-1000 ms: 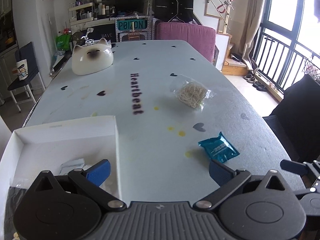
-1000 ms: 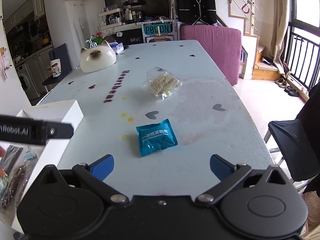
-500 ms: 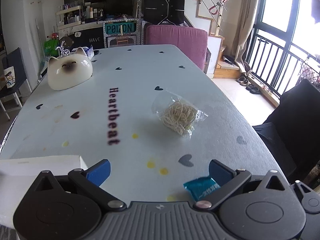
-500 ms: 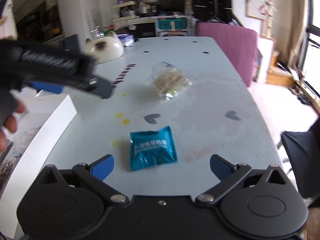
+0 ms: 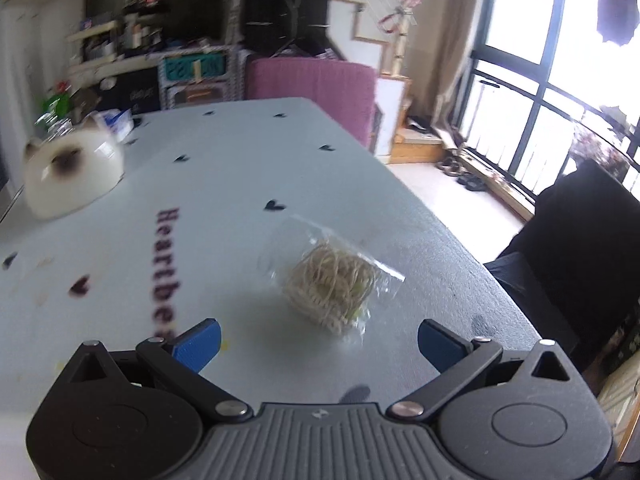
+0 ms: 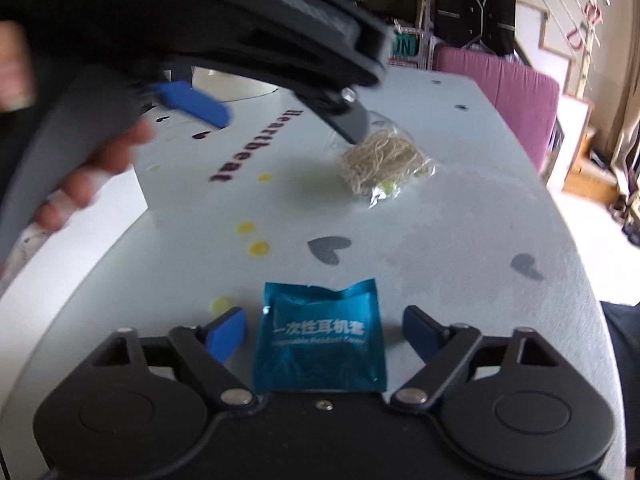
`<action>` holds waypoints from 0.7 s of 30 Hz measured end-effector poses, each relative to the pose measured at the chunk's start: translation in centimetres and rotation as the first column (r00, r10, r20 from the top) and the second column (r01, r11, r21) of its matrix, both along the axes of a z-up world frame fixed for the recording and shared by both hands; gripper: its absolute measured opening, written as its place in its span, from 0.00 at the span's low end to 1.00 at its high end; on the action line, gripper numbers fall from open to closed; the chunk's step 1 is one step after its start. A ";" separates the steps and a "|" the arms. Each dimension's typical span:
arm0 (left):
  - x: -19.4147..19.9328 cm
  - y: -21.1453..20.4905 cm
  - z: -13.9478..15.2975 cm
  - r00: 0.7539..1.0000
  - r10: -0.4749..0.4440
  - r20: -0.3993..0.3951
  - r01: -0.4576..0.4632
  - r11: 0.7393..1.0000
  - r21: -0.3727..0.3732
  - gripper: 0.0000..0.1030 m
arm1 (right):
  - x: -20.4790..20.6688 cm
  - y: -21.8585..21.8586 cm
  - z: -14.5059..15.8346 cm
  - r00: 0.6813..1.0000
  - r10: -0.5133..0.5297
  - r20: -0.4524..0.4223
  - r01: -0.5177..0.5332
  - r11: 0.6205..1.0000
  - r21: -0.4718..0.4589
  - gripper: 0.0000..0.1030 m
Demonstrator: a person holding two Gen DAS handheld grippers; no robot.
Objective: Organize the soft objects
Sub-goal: 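Close the right tool on the blue packet while the left tool grasps the rubber-band bag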
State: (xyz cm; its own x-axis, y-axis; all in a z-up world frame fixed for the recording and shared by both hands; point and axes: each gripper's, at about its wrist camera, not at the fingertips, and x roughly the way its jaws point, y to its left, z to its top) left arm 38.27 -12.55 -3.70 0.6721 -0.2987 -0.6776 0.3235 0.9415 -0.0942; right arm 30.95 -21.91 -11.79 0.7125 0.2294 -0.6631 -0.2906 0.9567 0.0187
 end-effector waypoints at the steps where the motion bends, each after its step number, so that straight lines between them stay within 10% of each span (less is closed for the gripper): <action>1: 0.7 -0.2 -0.3 0.999 -0.030 0.012 0.030 1.000 0.005 1.00 | 0.0 -0.2 -0.1 1.000 -0.002 0.011 0.002 1.000 0.004 0.76; 5: 3.4 -0.2 -1.6 0.997 -0.064 -0.035 0.063 0.998 -0.025 1.00 | -0.3 -0.6 -0.3 0.999 -0.010 0.045 0.010 1.000 0.010 0.67; 13: 8.1 -0.1 -3.5 0.953 0.143 -0.267 -0.217 0.939 -0.269 1.00 | -0.7 -0.6 -0.4 0.997 -0.016 0.076 0.015 1.000 0.018 0.66; 21: 11.8 -3.3 -4.7 0.896 0.295 -0.331 -0.370 0.908 -0.194 1.00 | -0.8 -0.5 -0.5 0.997 -0.019 0.078 0.018 1.000 0.014 0.65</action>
State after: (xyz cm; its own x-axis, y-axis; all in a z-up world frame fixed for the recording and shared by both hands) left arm 50.11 -15.83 -8.44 0.5478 -0.2742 -0.7904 -0.0817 0.9227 -0.3768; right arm 30.11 -22.41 -12.31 0.7665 0.2243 -0.6018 -0.2740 0.9617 0.0095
